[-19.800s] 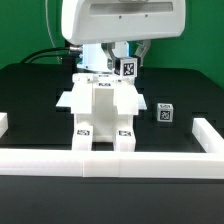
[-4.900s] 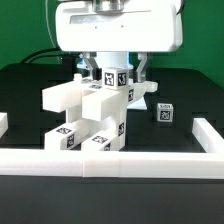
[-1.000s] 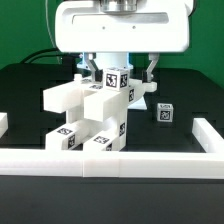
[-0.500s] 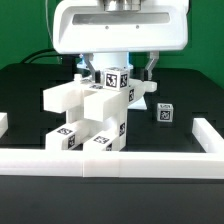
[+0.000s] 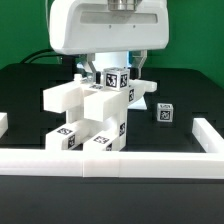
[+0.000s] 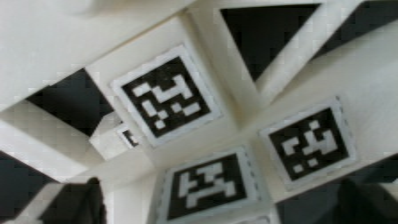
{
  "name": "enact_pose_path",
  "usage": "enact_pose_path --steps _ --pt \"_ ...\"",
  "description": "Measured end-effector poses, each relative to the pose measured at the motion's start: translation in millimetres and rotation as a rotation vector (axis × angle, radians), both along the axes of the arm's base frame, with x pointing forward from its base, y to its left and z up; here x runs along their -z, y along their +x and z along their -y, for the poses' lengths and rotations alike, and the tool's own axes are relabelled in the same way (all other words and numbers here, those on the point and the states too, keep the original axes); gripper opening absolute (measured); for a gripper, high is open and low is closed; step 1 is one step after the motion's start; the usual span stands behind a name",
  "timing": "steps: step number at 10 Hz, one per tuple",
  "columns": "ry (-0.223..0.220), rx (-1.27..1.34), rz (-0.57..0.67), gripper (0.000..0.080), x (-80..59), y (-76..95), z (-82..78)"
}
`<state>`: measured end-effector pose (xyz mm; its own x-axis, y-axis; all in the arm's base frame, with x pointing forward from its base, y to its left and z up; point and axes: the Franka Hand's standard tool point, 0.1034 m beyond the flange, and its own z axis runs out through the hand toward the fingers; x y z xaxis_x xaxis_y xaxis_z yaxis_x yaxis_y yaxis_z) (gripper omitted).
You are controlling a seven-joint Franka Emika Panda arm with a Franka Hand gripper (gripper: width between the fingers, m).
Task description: Assemble chair
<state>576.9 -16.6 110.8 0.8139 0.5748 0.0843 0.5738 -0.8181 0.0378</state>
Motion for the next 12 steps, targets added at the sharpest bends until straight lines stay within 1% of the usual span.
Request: enact_pose_path --steps 1,2,3,4,6,12 --pt "-0.008 -0.036 0.000 0.0649 0.2 -0.1 0.6" --pt "-0.007 -0.032 -0.001 0.0533 0.5 -0.4 0.7" --pt "-0.008 -0.032 -0.001 0.0394 0.6 -0.5 0.7" --pt "-0.008 -0.032 -0.002 0.0281 0.6 -0.5 0.8" --pt "-0.005 -0.004 -0.002 0.0281 0.7 -0.5 0.7" --pt "0.048 0.521 -0.008 0.0281 1.2 -0.1 -1.1"
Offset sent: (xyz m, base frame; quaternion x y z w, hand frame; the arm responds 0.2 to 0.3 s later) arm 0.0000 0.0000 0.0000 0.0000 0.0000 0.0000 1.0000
